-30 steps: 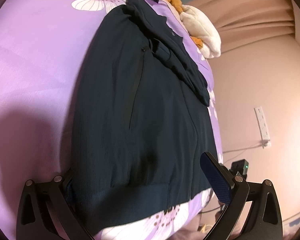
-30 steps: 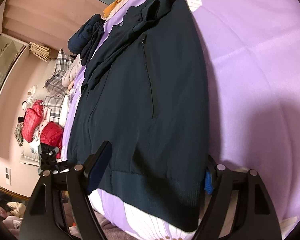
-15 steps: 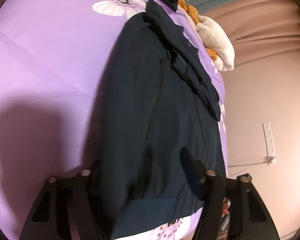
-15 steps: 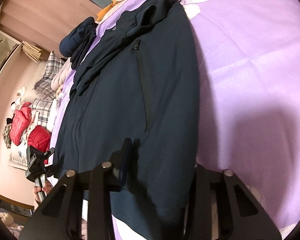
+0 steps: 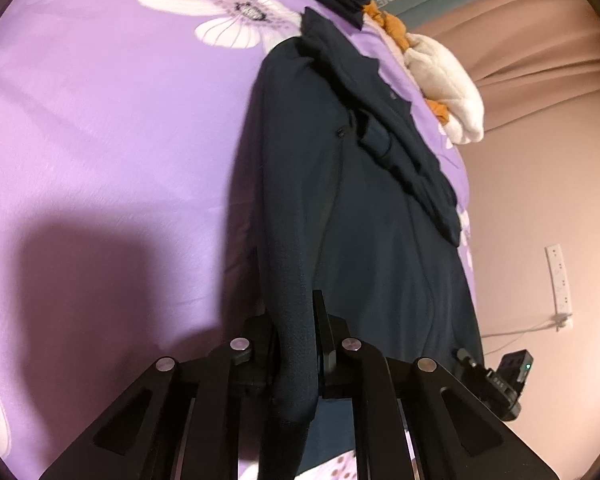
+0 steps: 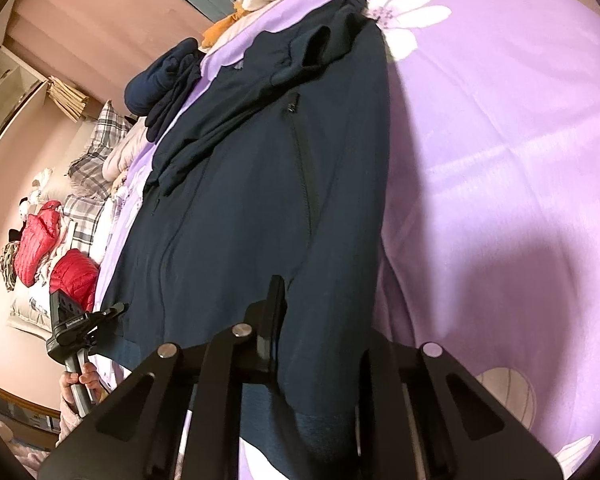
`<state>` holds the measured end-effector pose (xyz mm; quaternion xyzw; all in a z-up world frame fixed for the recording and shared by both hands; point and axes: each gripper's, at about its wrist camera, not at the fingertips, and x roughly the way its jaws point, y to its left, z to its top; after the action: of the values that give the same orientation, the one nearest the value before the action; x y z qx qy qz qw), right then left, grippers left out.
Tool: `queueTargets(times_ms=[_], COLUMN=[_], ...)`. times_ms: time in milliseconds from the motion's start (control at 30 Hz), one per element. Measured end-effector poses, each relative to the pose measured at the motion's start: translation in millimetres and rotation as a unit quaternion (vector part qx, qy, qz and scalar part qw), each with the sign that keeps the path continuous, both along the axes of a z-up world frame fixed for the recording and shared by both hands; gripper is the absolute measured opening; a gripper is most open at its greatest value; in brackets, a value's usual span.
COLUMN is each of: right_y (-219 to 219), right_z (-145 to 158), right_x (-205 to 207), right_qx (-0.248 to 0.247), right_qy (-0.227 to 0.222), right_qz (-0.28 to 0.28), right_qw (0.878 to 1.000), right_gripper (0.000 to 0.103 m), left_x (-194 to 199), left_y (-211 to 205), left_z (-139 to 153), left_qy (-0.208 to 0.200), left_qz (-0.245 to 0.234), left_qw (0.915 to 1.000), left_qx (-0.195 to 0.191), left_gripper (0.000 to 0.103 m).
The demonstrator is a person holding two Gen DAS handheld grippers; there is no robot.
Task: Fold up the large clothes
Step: 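Close both tools on the ribbed jacket hem, then lift the held hem with both tools and carry it toward the collar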
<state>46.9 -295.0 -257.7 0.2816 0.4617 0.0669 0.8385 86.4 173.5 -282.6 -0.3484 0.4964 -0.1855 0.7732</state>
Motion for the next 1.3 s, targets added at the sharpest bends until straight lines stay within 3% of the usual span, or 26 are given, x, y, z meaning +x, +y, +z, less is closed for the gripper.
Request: queueTargets(times_ms=[233,833,1300], right_y=[-1.2,3.4,-1.3], right_z=[17.5,46.9,79.1], right_x=[-2.8,-10.7,-24.4], right_qx=[0.039,0.1,0.111], right_qy=[-0.04,-0.107,-0.142], right_qz=[-0.002,0.008,0.019], right_qw=[0.998,0.989,0.983], right_gripper=[0.013,0.012,0.011], left_x=[1.7,-1.3,-14.2], left_y=[-3.1,-18.7,-7.9], left_z=[24.6,72.8,94.4], left_qy=[-0.052,-0.14,-0.155], left_qz=[-0.01,-0.042,-0.05], left_qw=[0.9981,0.9878,0.9829], left_qx=[-0.031,-0.054,-0.085], left_gripper=[0.006,0.006,0.006])
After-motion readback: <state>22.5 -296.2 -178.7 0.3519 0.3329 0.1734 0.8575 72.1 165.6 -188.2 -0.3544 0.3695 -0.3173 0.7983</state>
